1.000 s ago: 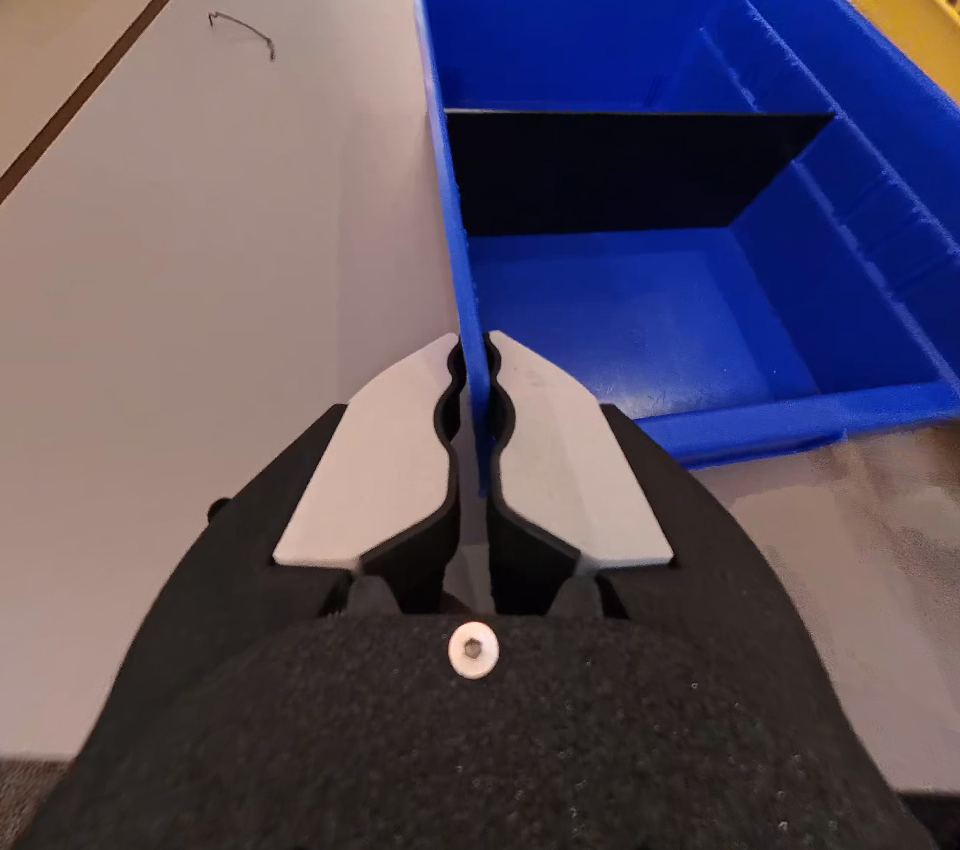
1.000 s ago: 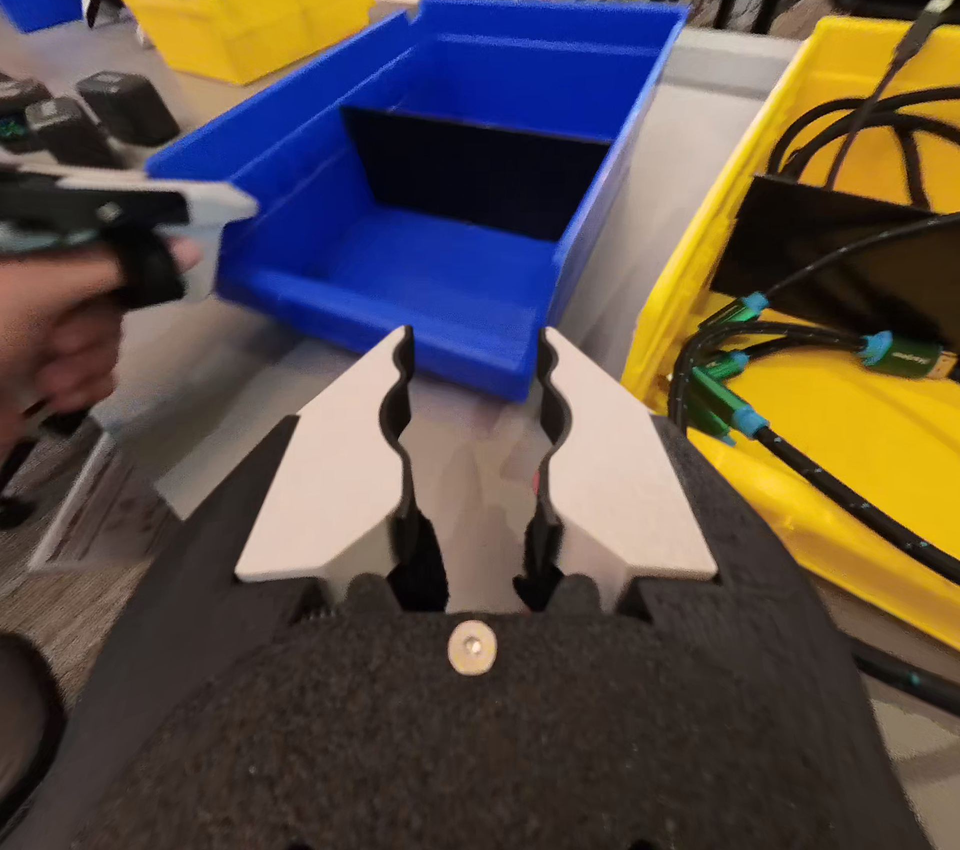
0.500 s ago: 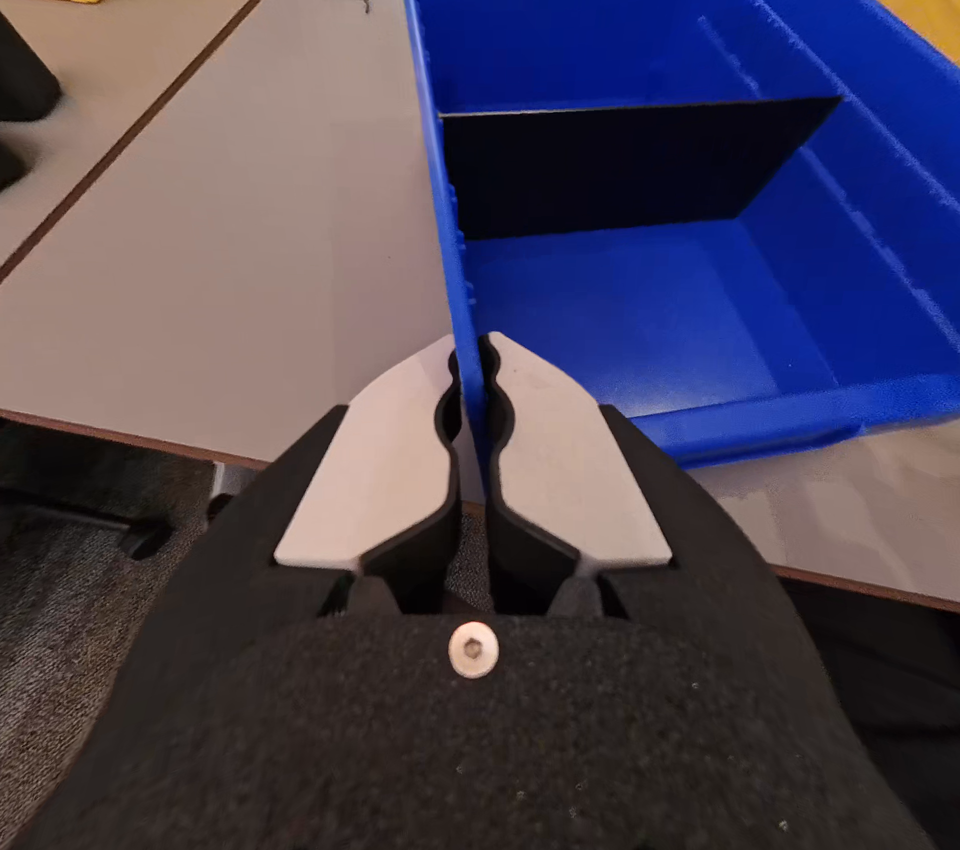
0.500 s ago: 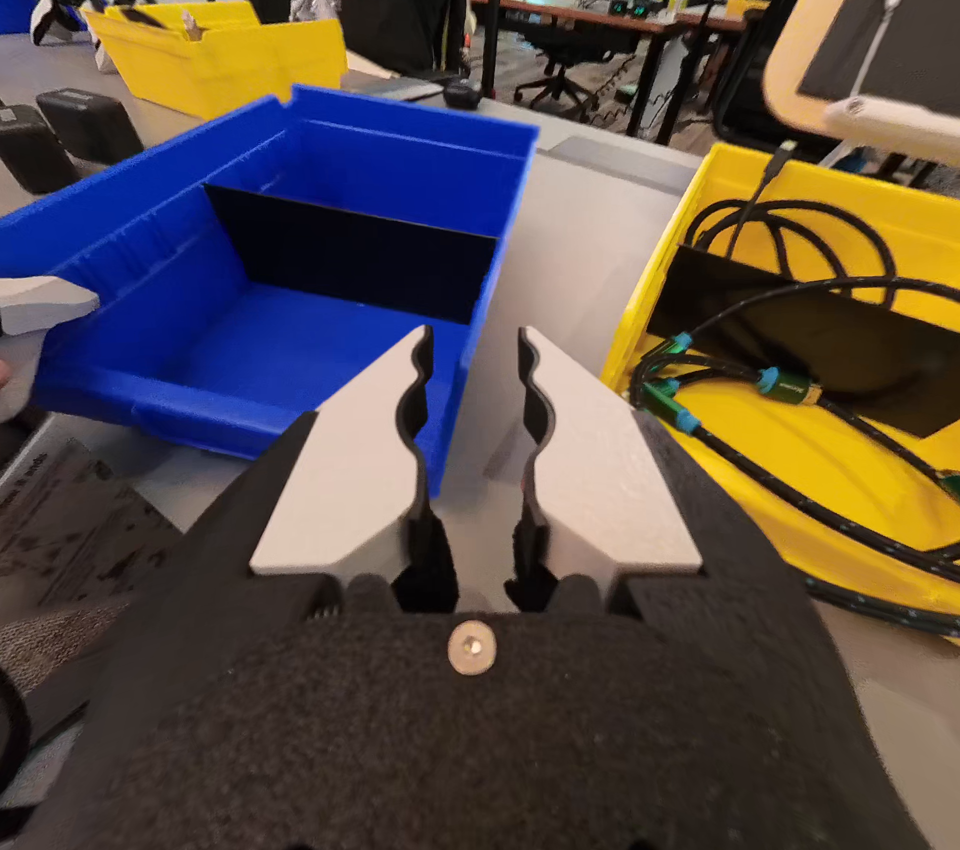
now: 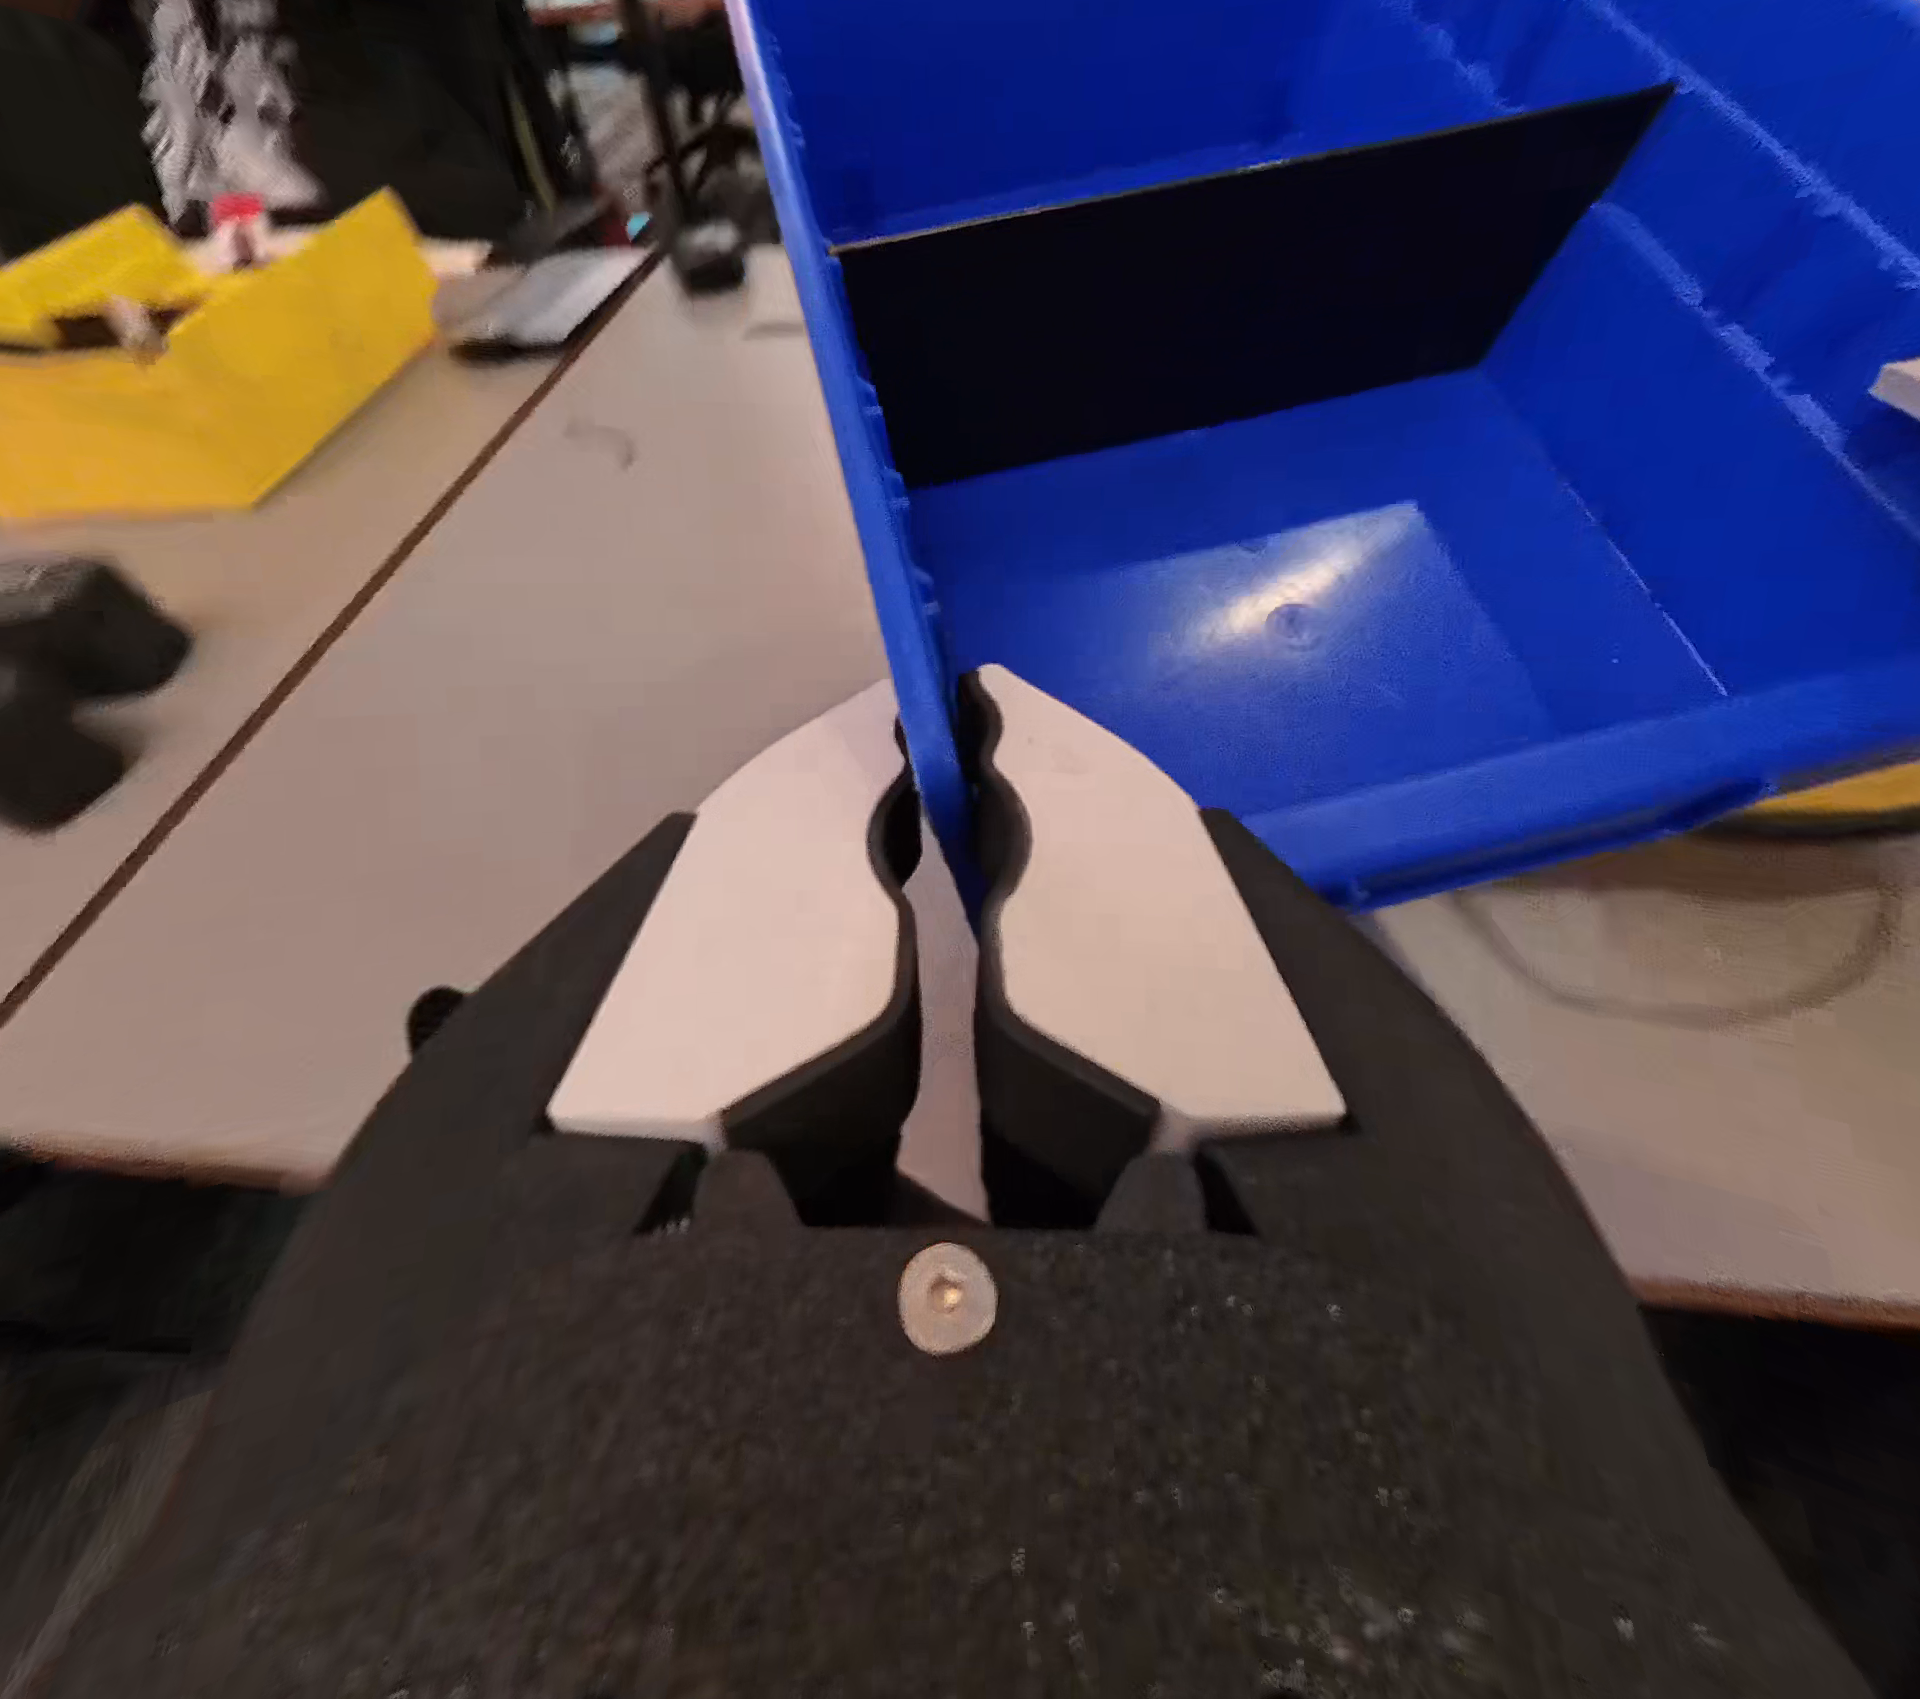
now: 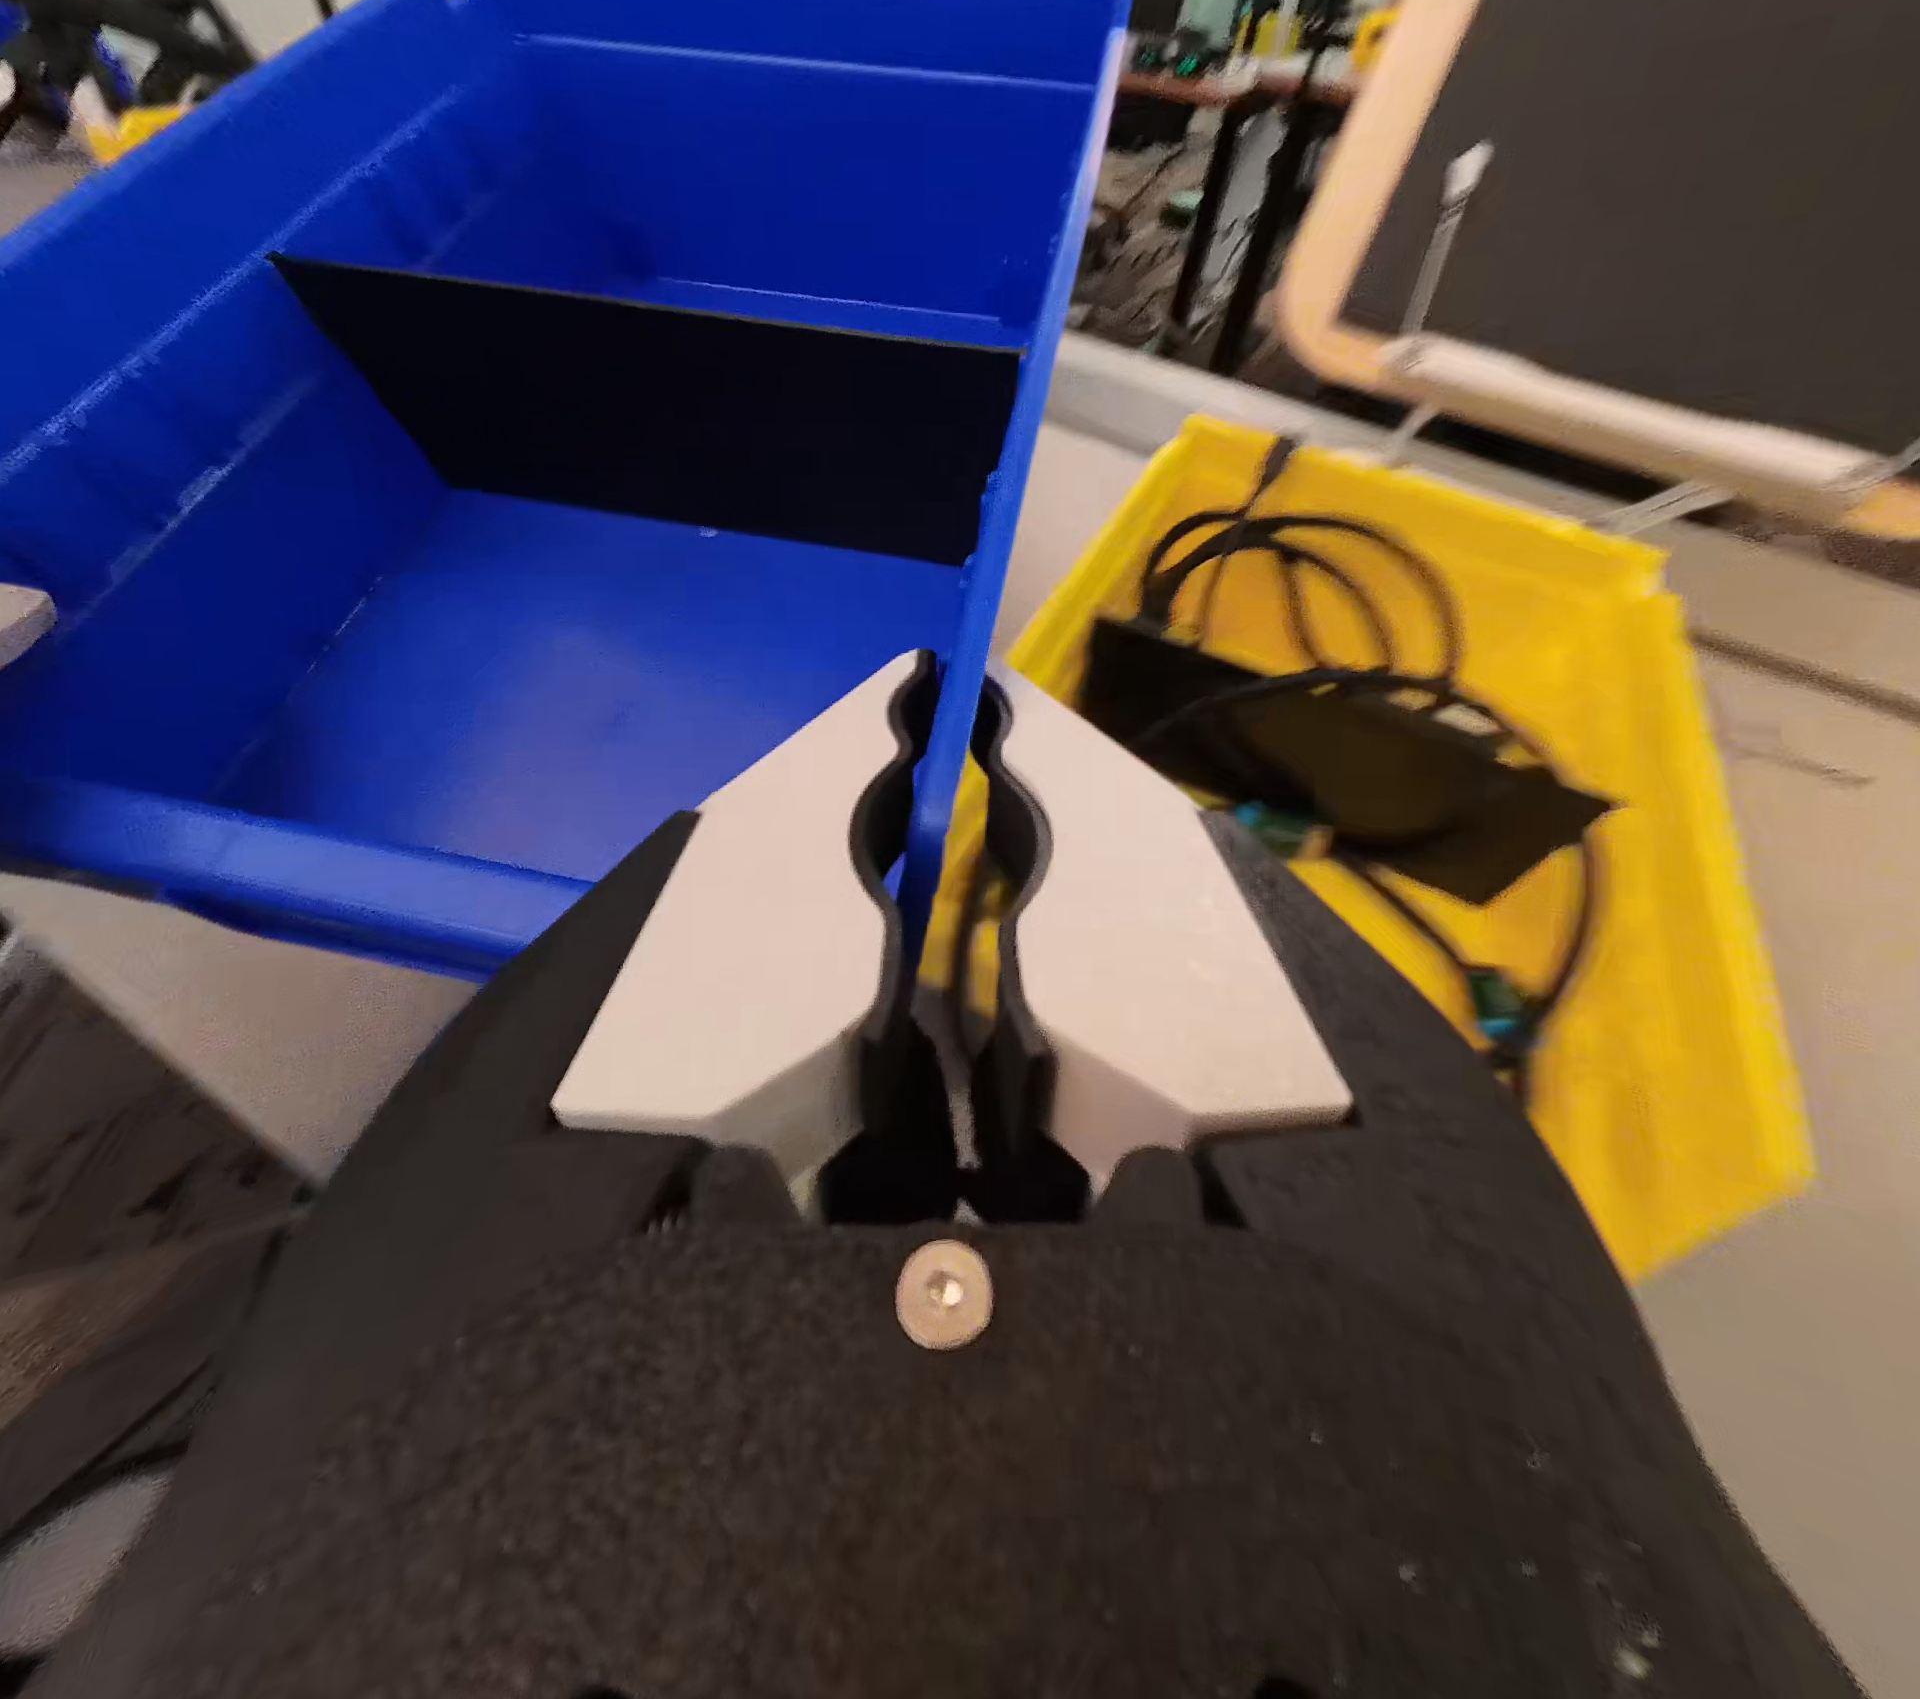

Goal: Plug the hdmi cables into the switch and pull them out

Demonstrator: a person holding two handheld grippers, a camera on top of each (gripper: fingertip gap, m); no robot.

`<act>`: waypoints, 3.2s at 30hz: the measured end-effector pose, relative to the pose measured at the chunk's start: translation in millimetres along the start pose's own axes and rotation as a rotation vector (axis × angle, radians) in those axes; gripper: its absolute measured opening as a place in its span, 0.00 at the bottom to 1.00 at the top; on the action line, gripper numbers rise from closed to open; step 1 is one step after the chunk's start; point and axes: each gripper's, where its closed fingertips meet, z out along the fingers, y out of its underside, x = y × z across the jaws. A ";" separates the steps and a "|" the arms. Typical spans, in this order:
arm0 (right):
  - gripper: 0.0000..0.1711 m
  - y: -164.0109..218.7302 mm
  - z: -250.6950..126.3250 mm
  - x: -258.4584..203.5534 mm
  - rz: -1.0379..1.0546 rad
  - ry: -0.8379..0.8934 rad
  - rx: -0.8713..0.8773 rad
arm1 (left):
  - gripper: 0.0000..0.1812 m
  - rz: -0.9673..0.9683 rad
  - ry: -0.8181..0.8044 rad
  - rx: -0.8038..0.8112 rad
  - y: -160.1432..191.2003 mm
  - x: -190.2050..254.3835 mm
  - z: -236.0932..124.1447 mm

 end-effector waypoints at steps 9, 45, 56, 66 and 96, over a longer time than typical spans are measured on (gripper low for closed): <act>0.03 -67.9 -102.1 234.0 0.078 0.322 0.119 | 0.04 0.150 0.348 0.159 -129.0 232.6 39.2; 0.16 103.2 -173.8 493.7 0.281 0.582 0.057 | 0.22 -0.043 0.879 -0.150 -32.4 434.0 44.7; 0.30 96.8 -45.6 195.1 0.351 -0.018 -0.047 | 0.24 -0.063 0.357 -0.253 31.6 173.6 91.9; 0.03 147.0 -0.7 191.6 0.213 0.279 -0.245 | 0.08 -0.119 0.417 -0.362 70.2 193.0 119.2; 0.02 57.1 109.6 20.7 0.063 0.184 -0.097 | 0.00 0.026 0.058 -0.058 17.6 -33.9 154.9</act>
